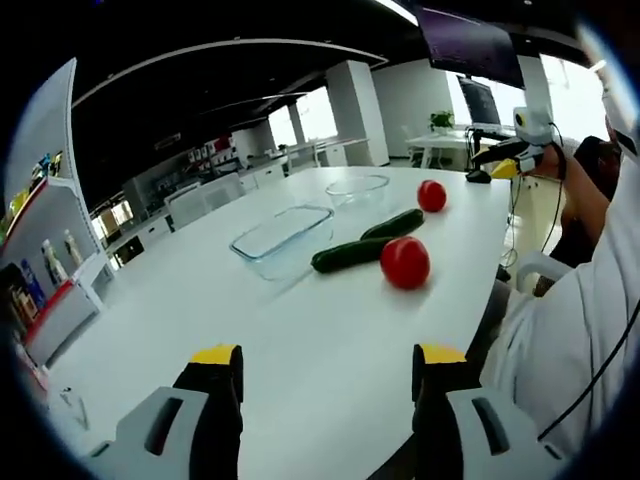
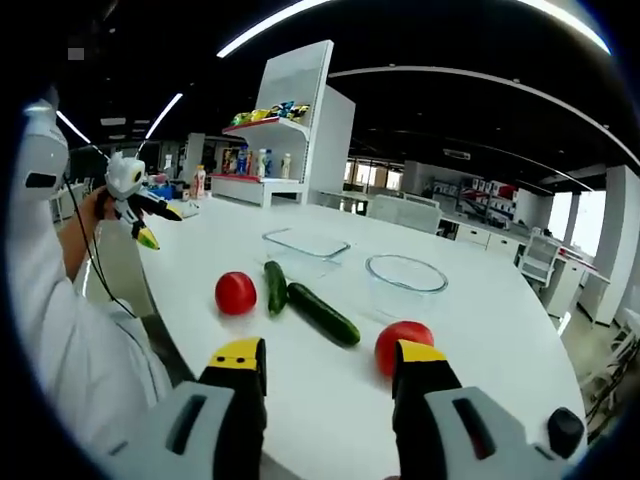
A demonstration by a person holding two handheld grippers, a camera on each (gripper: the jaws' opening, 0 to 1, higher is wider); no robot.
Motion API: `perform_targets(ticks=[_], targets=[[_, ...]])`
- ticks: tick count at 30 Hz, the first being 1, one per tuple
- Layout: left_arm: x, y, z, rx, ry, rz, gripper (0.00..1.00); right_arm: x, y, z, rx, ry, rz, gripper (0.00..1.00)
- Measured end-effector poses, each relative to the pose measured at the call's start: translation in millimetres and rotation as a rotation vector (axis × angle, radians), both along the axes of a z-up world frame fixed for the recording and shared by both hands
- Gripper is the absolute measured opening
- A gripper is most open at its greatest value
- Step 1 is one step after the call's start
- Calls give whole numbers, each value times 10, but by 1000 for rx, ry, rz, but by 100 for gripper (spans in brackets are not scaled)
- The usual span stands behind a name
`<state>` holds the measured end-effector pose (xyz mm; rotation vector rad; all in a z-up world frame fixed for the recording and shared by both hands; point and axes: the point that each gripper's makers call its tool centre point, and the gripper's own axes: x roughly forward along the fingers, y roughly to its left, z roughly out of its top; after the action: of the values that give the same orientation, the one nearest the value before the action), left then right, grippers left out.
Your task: Sort the scattered tomatoes and cucumbers on the table and place them into their respective storage containers
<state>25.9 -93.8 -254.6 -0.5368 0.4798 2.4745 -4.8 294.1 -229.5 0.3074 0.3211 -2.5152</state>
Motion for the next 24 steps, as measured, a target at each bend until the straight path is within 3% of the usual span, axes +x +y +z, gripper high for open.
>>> perform_targets(ticks=[24], targets=[[11, 153, -57, -10, -7, -55, 67, 13, -41, -178, 53, -37, 22, 56]])
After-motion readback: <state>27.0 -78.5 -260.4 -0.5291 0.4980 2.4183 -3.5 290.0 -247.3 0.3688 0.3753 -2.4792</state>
